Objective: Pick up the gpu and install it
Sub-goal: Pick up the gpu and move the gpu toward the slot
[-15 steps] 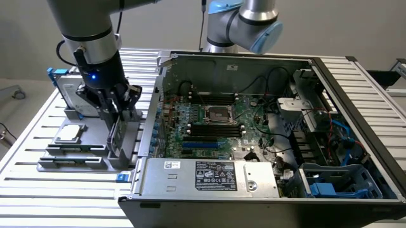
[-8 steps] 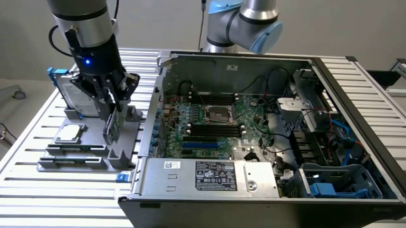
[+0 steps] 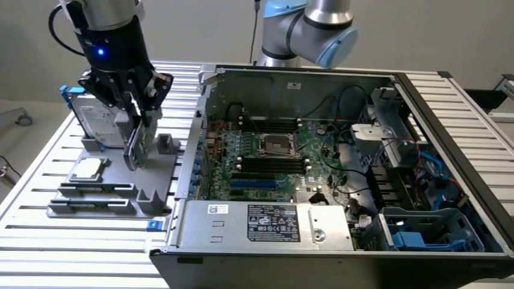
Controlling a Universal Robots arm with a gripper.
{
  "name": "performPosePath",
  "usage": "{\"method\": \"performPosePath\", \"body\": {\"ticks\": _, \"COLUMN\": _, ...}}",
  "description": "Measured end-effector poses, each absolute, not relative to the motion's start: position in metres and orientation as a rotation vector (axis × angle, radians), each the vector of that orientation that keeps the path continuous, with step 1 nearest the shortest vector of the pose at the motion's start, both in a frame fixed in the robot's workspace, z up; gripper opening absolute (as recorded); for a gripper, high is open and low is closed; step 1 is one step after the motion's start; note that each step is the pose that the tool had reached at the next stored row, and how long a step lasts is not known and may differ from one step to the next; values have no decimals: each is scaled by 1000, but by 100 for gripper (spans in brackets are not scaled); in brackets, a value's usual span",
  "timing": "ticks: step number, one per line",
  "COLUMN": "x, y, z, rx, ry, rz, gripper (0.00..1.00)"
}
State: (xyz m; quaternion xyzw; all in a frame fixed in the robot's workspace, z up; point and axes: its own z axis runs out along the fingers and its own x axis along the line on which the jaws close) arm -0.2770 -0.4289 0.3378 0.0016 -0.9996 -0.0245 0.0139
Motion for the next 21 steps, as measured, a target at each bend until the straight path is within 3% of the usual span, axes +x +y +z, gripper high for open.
{"method": "performPosePath", "body": {"ticks": 21, "x": -200, "y": -429, "z": 414, "rx": 5, "ry": -3111, "rz": -98, "gripper": 27}}
